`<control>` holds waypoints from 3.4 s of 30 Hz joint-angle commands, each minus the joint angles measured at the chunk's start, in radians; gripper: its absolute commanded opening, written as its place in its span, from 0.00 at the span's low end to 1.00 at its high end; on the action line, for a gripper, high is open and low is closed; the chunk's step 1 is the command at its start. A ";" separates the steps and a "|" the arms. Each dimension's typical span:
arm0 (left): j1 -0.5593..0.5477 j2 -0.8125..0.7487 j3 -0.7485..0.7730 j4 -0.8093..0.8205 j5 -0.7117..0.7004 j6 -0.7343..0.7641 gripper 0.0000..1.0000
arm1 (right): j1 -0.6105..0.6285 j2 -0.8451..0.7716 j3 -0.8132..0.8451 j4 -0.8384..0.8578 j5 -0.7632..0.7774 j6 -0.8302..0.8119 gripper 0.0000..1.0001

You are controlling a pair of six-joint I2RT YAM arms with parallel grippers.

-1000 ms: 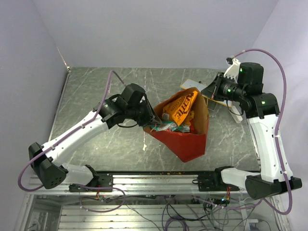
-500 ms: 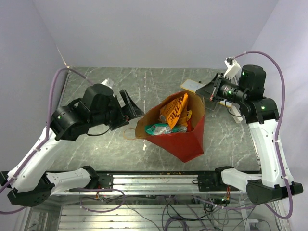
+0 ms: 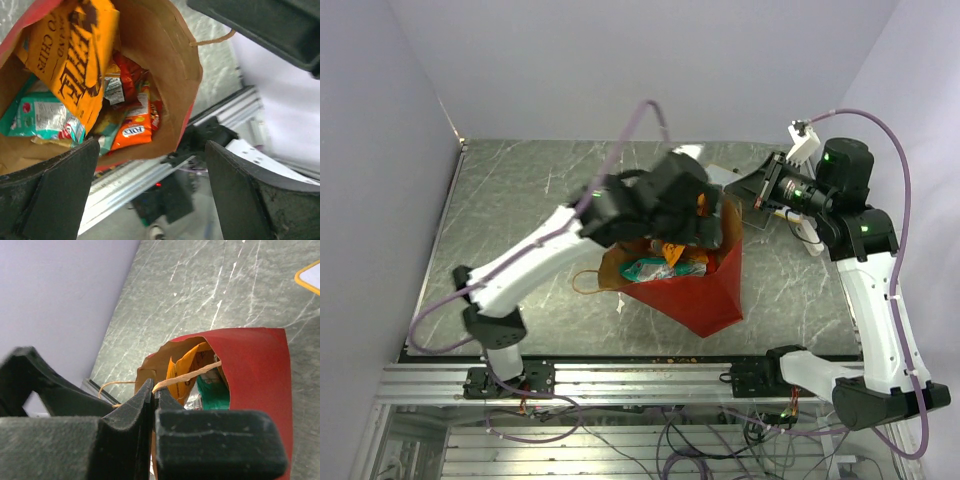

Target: Take the snacks out of the paper bag

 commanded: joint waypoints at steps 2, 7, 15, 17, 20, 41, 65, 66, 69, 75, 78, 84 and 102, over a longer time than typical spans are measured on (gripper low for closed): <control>-0.063 0.138 0.096 -0.142 -0.176 0.187 0.93 | -0.004 -0.064 -0.050 0.133 -0.048 0.068 0.00; -0.063 0.081 -0.094 0.014 -0.173 0.161 0.83 | -0.004 -0.066 -0.034 0.116 -0.039 0.071 0.00; -0.062 0.169 -0.111 0.046 -0.242 0.195 0.76 | -0.004 -0.081 -0.034 0.086 -0.044 0.070 0.00; -0.056 0.197 -0.095 0.054 -0.267 0.237 0.75 | -0.003 -0.086 -0.044 0.090 -0.050 0.077 0.00; -0.038 0.239 -0.070 0.053 -0.291 0.286 0.67 | -0.004 -0.087 -0.044 0.092 -0.052 0.079 0.00; 0.020 0.050 0.006 0.030 -0.107 0.351 0.07 | -0.005 -0.045 0.028 0.029 -0.014 -0.011 0.00; 0.020 -0.377 0.193 0.312 -0.324 0.378 0.07 | -0.005 -0.101 -0.010 -0.026 0.057 -0.073 0.00; 0.020 -0.371 0.199 0.303 -0.349 0.394 0.07 | -0.004 -0.102 -0.010 -0.025 0.053 -0.071 0.00; 0.020 -0.338 0.236 0.245 -0.473 0.413 0.07 | -0.002 -0.109 -0.015 -0.019 0.041 -0.065 0.00; 0.027 -0.278 0.222 0.155 -0.696 0.384 0.07 | 0.009 -0.131 -0.039 -0.016 0.021 -0.061 0.00; 0.156 -0.248 0.187 0.120 -0.581 0.331 0.07 | 0.021 -0.140 -0.048 -0.018 0.018 -0.061 0.00; 0.530 -0.178 0.088 0.056 -0.205 0.199 0.07 | 0.058 -0.143 -0.049 -0.016 0.041 -0.080 0.00; 1.016 0.211 -0.114 0.147 0.409 0.086 0.07 | 0.112 -0.080 -0.044 -0.110 0.218 -0.142 0.00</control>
